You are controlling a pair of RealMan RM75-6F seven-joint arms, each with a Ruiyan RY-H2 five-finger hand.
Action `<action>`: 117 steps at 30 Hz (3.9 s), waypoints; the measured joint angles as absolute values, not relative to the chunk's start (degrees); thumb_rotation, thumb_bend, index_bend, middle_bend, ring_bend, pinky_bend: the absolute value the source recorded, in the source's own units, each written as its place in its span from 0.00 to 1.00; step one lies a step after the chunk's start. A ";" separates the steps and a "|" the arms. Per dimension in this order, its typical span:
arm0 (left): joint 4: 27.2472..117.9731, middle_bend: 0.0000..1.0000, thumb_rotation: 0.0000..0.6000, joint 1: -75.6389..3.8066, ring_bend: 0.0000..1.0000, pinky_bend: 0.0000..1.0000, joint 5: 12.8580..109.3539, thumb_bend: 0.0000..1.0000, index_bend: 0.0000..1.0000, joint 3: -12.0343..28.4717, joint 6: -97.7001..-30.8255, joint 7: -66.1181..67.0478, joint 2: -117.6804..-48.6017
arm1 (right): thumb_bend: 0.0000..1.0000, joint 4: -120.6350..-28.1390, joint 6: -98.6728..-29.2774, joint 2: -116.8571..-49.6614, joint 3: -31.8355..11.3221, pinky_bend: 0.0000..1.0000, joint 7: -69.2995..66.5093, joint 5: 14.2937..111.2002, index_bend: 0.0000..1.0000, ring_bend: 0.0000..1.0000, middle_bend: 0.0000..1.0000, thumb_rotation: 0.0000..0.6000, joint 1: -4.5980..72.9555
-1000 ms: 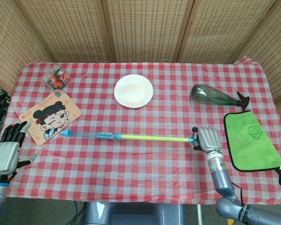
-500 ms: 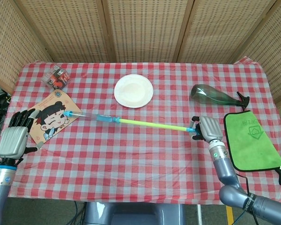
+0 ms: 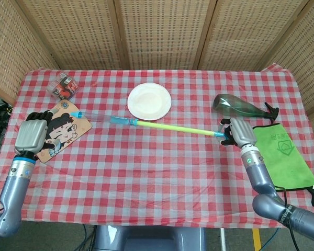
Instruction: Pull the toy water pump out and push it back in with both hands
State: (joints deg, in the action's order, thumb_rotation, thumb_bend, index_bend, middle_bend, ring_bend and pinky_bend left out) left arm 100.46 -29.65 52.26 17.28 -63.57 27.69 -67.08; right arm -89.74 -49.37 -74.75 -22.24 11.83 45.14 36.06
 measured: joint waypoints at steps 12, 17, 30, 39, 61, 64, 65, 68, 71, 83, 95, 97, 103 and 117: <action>94.03 0.84 1.00 -38.38 0.74 0.61 40.31 0.25 0.35 18.89 -55.23 32.24 -67.03 | 0.51 -89.68 -49.15 -73.29 -21.15 0.65 9.98 44.28 0.82 0.99 1.00 1.00 37.56; 91.92 0.84 1.00 -41.64 0.75 0.61 35.13 0.25 0.35 18.68 -51.95 33.79 -66.48 | 0.51 -89.75 -49.12 -73.05 -20.60 0.65 9.54 43.88 0.82 0.99 1.00 1.00 38.14; 83.68 0.84 1.00 -50.39 0.75 0.61 23.98 0.25 0.34 13.70 -43.96 37.98 -67.66 | 0.51 -90.28 -48.52 -71.41 -19.97 0.65 8.02 42.73 0.82 0.99 1.00 1.00 39.07; 79.57 0.84 1.00 -53.24 0.75 0.61 22.36 0.25 0.34 10.39 -43.02 39.11 -69.85 | 0.51 -90.58 -47.35 -70.05 -19.37 0.65 6.83 42.57 0.83 0.99 1.00 1.00 39.49; 73.70 0.81 1.00 -56.93 0.73 0.58 26.02 0.25 0.35 7.47 -40.30 35.37 -74.25 | 0.51 -91.71 -44.70 -67.08 -18.03 0.65 2.76 42.98 0.83 0.99 1.00 1.00 40.28; 73.30 0.81 1.00 -57.40 0.73 0.58 26.56 0.25 0.35 6.93 -40.14 35.02 -74.87 | 0.51 -91.70 -44.51 -67.01 -17.89 0.65 2.12 43.19 0.83 0.99 1.00 1.00 40.43; 73.11 0.81 1.00 -57.52 0.73 0.58 26.56 0.25 0.35 6.85 -40.10 34.92 -75.13 | 0.51 -91.78 -44.52 -66.99 -17.83 0.65 2.07 43.39 0.83 0.99 1.00 1.00 40.54; 72.20 0.81 1.00 -57.95 0.73 0.58 26.31 0.25 0.36 6.35 -39.95 34.80 -75.90 | 0.51 -92.13 -44.81 -66.83 -17.79 0.65 1.79 43.62 0.83 0.99 1.00 1.00 40.67; 71.78 0.81 1.00 -58.20 0.73 0.58 26.10 0.25 0.38 6.07 -39.99 34.45 -76.40 | 0.51 -92.57 -45.04 -66.48 -17.65 0.65 1.64 43.79 0.83 0.99 1.00 1.00 40.75; 73.24 0.81 1.00 -58.42 0.73 0.58 27.05 0.33 0.62 5.49 -41.74 33.42 -76.69 | 0.51 -94.11 -45.94 -66.16 -16.87 0.65 1.80 43.88 0.83 1.00 1.00 1.00 41.26; 77.92 0.81 1.00 -58.26 0.73 0.58 27.63 0.33 0.63 5.57 -42.70 31.87 -74.54 | 0.51 -93.97 -45.69 -67.41 -15.91 0.65 2.90 42.99 0.83 1.00 1.00 1.00 42.70; 78.64 0.81 1.00 -58.26 0.73 0.58 27.51 0.33 0.63 5.69 -42.99 31.44 -74.30 | 0.51 -93.81 -45.57 -67.71 -15.73 0.65 3.15 42.82 0.83 0.99 1.00 1.00 43.00; 79.88 0.81 1.00 -58.55 0.73 0.58 26.57 0.33 0.63 6.16 -43.48 30.73 -74.43 | 0.51 -93.86 -45.42 -68.44 -15.12 0.65 4.31 42.67 0.83 0.99 1.00 1.00 43.87; 84.40 0.81 1.00 -61.03 0.73 0.58 23.00 0.33 0.63 7.43 -46.77 32.02 -75.72 | 0.51 -95.96 -45.44 -69.77 -14.49 0.65 8.90 41.01 0.83 0.99 1.00 1.00 47.96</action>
